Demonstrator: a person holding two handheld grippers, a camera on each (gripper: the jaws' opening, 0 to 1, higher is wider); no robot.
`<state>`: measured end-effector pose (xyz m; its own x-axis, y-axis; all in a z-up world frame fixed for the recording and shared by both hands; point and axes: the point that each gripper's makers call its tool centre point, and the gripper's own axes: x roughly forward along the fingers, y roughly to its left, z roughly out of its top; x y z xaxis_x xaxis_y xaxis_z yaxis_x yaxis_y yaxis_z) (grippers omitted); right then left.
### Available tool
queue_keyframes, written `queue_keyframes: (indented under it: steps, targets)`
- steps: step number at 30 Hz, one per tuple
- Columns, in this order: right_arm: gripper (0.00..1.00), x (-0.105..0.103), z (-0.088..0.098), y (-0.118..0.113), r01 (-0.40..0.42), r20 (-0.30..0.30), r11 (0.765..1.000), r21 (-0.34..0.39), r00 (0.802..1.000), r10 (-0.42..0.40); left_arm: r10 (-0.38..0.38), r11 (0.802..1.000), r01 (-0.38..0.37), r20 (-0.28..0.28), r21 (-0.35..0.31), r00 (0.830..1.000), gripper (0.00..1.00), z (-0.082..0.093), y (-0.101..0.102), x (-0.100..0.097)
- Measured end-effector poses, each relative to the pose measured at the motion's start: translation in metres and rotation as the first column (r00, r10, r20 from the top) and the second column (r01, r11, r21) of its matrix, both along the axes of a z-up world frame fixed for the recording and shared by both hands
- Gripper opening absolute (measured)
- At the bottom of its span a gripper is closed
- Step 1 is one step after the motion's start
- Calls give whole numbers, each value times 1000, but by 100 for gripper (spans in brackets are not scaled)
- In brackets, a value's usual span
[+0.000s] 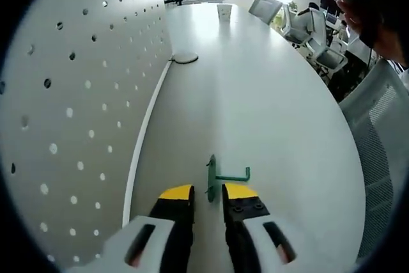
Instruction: Insert the hook assembly into the mounting plate slot until the hook locks in place.
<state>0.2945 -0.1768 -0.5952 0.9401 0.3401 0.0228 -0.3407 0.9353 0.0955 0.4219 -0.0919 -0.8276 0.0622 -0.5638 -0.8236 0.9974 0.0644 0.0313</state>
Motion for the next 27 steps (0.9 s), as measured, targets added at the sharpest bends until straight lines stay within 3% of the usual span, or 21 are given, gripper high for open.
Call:
queue_keyframes:
  steps: [5, 27]
  targets:
    - [45, 0, 1, 0, -1, 1, 1000, -3, 1000, 1, 16, 1000, -16, 18, 6, 1000, 6, 0, 1, 3]
    - [43, -2, 0, -4, 10, -4, 1000, 8, 1000, -10, 10, 1000, -11, 48, 15, 999, 2, 0, 0, 5]
